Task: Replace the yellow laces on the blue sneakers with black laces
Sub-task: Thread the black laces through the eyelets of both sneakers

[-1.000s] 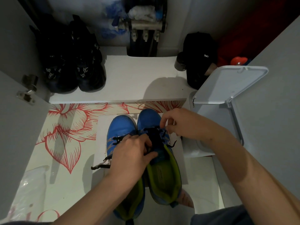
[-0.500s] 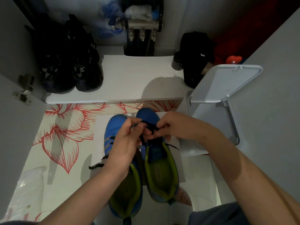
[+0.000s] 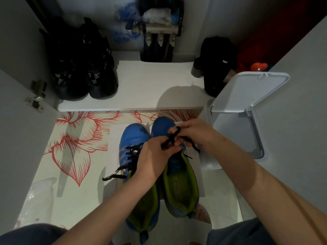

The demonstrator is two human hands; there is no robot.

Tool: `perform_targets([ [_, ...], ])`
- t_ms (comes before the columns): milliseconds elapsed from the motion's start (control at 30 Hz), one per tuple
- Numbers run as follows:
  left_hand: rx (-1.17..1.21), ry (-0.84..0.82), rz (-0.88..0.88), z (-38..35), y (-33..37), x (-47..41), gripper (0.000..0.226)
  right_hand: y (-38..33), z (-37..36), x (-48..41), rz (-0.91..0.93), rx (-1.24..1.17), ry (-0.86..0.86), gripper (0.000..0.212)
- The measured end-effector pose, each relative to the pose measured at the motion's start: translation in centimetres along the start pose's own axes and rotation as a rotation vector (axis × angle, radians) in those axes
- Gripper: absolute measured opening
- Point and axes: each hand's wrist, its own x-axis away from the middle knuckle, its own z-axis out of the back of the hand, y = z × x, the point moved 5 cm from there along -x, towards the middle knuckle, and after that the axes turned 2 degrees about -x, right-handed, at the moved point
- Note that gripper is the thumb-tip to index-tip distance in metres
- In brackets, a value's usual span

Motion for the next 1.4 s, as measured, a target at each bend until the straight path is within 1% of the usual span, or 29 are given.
perform_targets([
  [67, -0.050, 0.042, 0.018, -0.1, -0.1, -0.3, 0.019, -0.2, 0.2, 0.1, 0.009, 0.019, -0.021, 0.019],
  [100, -0.060, 0.072, 0.025, 0.0, -0.1, -0.4, 0.020, -0.5, 0.3, 0.3, 0.022, 0.102, -0.043, 0.019],
  [133, -0.035, 0.106, 0.039, 0.1, 0.0, -0.4, 0.019, -0.8, 0.4, 0.5, 0.028, 0.246, -0.070, 0.020],
  [200, 0.153, 0.187, 0.113, 0.6, 0.1, -0.5, 0.017, -0.9, 0.5, 1.1, 0.000, 0.550, -0.136, 0.025],
  [233, 0.308, 0.226, 0.189, 1.1, -0.1, -0.5, 0.017, -0.6, 0.5, 1.3, -0.028, 0.626, -0.172, 0.028],
  [267, 0.481, 0.257, 0.262, 1.5, -0.3, -0.6, 0.018, -0.4, 0.5, 1.4, -0.050, 0.655, -0.202, 0.028],
  [300, 0.600, 0.280, 0.308, 1.9, -0.4, -0.8, 0.019, -0.2, 0.5, 1.5, -0.060, 0.665, -0.221, 0.026],
  [333, 0.623, 0.292, 0.327, 2.4, -0.6, -0.9, 0.017, -0.1, 0.6, 1.6, -0.064, 0.674, -0.230, 0.023],
  [400, 0.533, 0.294, 0.334, 3.1, -0.5, -1.0, 0.011, -0.5, 1.1, 1.7, -0.052, 0.676, -0.224, 0.020],
  [467, 0.382, 0.281, 0.325, 3.6, -0.6, -1.4, 0.016, -1.9, 1.7, 1.9, 0.000, 0.617, -0.173, 0.022],
  [533, 0.134, 0.213, 0.284, 3.9, -0.5, -1.8, 0.029, -3.8, 1.8, 2.5, 0.077, 0.463, -0.147, 0.022],
  [600, -0.099, 0.167, 0.218, 4.3, -0.1, -1.8, 0.039, -5.4, 1.5, 3.2, 0.129, 0.287, -0.176, 0.023],
  [700, -0.329, 0.187, 0.101, 5.0, 1.4, -0.8, 0.051, -7.0, 0.5, 4.0, 0.207, 0.150, -0.246, 0.022],
  [767, -0.476, 0.229, 0.008, 5.5, 2.3, -0.5, 0.049, -7.3, -0.3, 4.2, 0.231, 0.083, -0.298, 0.023],
  [800, -0.502, 0.240, -0.054, 5.7, 2.7, -0.5, 0.045, -7.3, -0.6, 4.1, 0.236, 0.058, -0.315, 0.024],
  [833, -0.454, 0.223, -0.092, 5.9, 3.0, -0.7, 0.041, -7.2, -0.8, 4.1, 0.240, 0.041, -0.325, 0.025],
  [900, -0.250, 0.079, -0.088, 5.5, 3.4, -1.0, 0.038, -7.0, -1.3, 3.9, 0.248, 0.027, -0.337, 0.026],
  [933, -0.161, -0.008, -0.084, 5.0, 3.7, -1.0, 0.033, -7.0, -1.4, 3.8, 0.252, 0.026, -0.344, 0.027],
  [967, -0.100, -0.061, -0.088, 4.6, 4.1, -0.9, 0.023, -6.9, -1.6, 3.8, 0.255, 0.024, -0.350, 0.027],
  [1033, 0.019, -0.045, -0.089, 4.5, 4.6, -0.5, 0.006, -7.0, -1.6, 3.7, 0.256, 0.007, -0.352, 0.027],
  [1100, 0.067, 0.038, -0.083, 4.9, 4.5, -0.4, 0.019, -7.0, -1.4, 3.7, 0.259, -0.003, -0.343, 0.027],
  [1167, 0.087, 0.101, -0.039, 5.0, 3.7, -0.6, 0.026, -7.2, -0.9, 3.7, 0.263, 0.008, -0.325, 0.026],
  [1233, 0.143, 0.120, 0.051, 5.2, 2.6, -1.0, 0.026, -7.6, -0.2, 3.9, 0.277, -0.033, -0.309, 0.026],
  [1300, 0.198, 0.108, 0.143, 5.1, 1.7, -1.3, 0.026, -8.3, 0.4, 4.3, 0.309, -0.149, -0.316, 0.028],
  [1400, 0.173, 0.147, 0.187, 5.4, 1.2, -1.6, 0.014, -8.9, 0.7, 4.5, 0.351, -0.298, -0.338, 0.030],
])
